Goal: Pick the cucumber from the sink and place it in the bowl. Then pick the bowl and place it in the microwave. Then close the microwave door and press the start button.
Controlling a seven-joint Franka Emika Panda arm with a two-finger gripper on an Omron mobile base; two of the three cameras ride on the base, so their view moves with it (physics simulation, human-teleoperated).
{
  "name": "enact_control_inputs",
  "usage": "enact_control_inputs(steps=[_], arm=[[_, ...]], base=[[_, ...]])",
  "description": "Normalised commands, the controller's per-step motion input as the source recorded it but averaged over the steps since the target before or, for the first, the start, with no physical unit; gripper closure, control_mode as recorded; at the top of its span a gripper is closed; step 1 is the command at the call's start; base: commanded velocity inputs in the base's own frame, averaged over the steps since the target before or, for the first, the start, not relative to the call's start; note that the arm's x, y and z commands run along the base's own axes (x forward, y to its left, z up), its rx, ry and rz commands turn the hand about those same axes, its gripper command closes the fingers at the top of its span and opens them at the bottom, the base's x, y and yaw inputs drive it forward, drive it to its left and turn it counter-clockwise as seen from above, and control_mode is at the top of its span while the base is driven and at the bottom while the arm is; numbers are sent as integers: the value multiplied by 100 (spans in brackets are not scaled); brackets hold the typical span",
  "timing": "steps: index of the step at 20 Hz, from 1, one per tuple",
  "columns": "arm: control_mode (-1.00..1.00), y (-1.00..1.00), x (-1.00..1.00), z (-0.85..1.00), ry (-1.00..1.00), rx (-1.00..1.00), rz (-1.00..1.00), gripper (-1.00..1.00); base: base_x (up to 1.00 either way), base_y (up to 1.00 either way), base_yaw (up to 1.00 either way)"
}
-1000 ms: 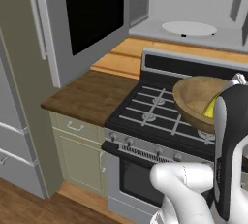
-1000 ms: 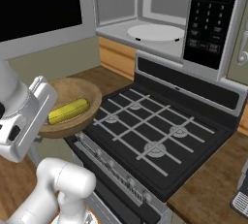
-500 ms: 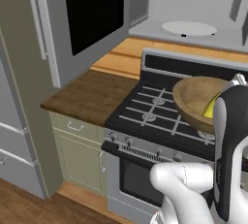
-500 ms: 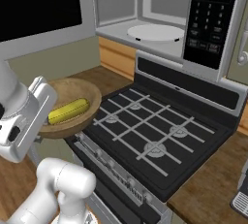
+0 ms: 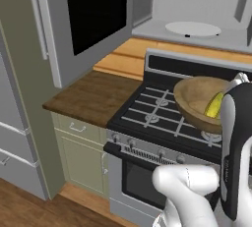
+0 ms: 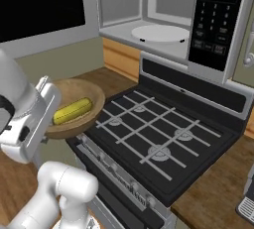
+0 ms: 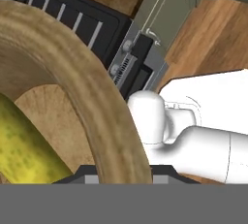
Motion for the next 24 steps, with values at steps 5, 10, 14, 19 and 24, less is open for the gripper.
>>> enact_control_inputs(steps=[5,10,14,19,24], arm=[[-100,-3,-26,44,-3,0,1,100],[-100,-1,-55,76,-9,0,-4,100],[-100,-4,-1,48,-24,0,-7,100],[-100,-4,15,48,-21,0,-11,100],[-100,0,39,31,0,0,-4,100]], base=[[0,0,0],[0,0,0],[0,0,0],[0,0,0],[0,0,0]])
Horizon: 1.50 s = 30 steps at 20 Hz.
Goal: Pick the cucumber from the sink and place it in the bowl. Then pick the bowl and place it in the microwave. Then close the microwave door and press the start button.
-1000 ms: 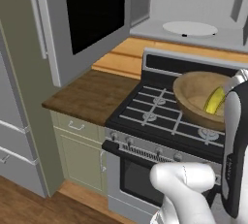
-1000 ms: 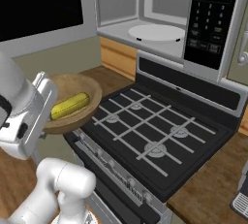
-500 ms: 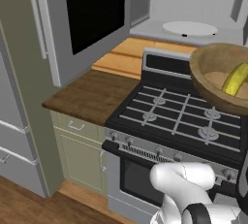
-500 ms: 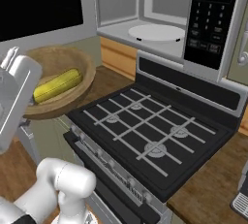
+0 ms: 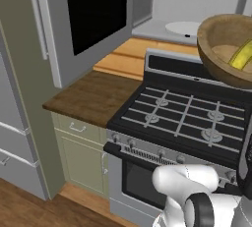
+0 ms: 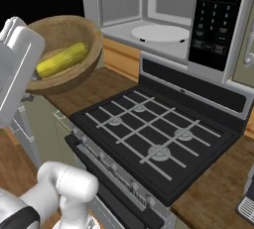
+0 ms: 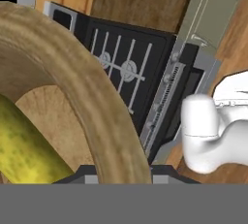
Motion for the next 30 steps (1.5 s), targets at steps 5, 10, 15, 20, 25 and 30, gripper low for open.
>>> enact_control_inputs(steps=[5,10,15,20,25,30], arm=[[-100,0,56,9,0,0,0,100],[-100,-2,58,1,-4,0,0,100],[-100,0,32,0,-24,0,0,100],[-100,-4,41,0,-16,0,0,100],[-100,-11,54,4,0,0,0,100],[-100,-21,57,1,0,0,0,100]], base=[[0,0,0],[0,0,0],[0,0,0],[0,0,0],[0,0,0],[0,0,0]])
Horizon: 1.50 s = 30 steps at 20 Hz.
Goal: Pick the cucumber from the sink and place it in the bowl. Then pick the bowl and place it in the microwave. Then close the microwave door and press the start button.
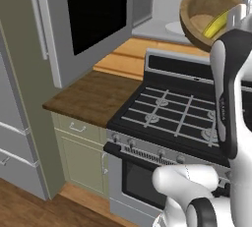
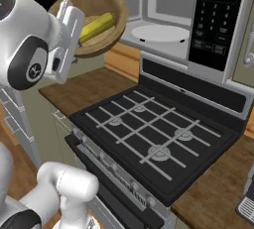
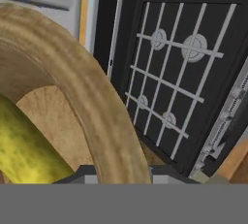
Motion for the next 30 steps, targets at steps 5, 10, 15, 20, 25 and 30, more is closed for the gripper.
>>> enact_control_inputs(steps=[5,10,15,20,25,30], arm=[[-100,-25,61,3,3,1,0,100],[-100,-17,62,2,2,0,0,100],[-100,-29,65,0,0,0,0,100],[-100,-24,62,0,0,0,0,100],[-100,-3,51,0,0,0,-3,100],[-100,-7,46,0,0,0,-4,100]], base=[[0,0,0],[0,0,0],[0,0,0],[0,0,0],[0,0,0],[0,0,0]])
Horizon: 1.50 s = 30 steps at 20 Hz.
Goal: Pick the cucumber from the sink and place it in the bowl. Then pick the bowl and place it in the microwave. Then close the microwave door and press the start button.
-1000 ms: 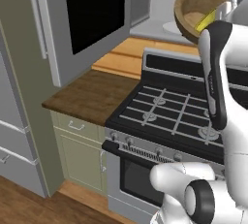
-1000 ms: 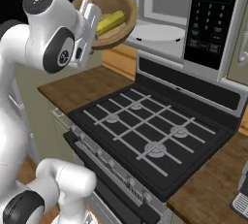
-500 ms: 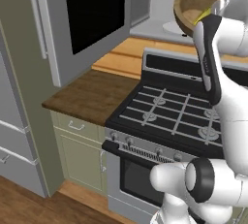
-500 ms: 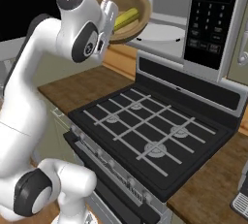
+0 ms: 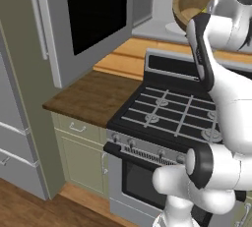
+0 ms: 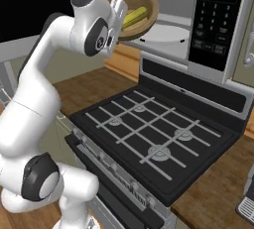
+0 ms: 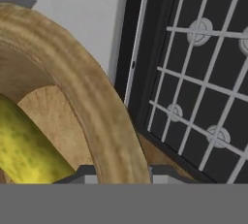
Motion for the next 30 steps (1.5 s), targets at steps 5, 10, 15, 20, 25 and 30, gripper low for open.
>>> enact_control_inputs(steps=[5,10,15,20,25,30], arm=[[-100,-37,28,0,1,0,0,100],[-100,-15,47,-8,4,0,0,100],[-100,-20,59,-14,1,0,0,100],[-100,-20,57,-20,0,0,0,100],[-100,-28,48,-6,0,0,0,100],[-100,-19,50,0,0,0,0,100]], base=[[0,0,0],[0,0,0],[0,0,0],[0,0,0],[0,0,0],[0,0,0]])
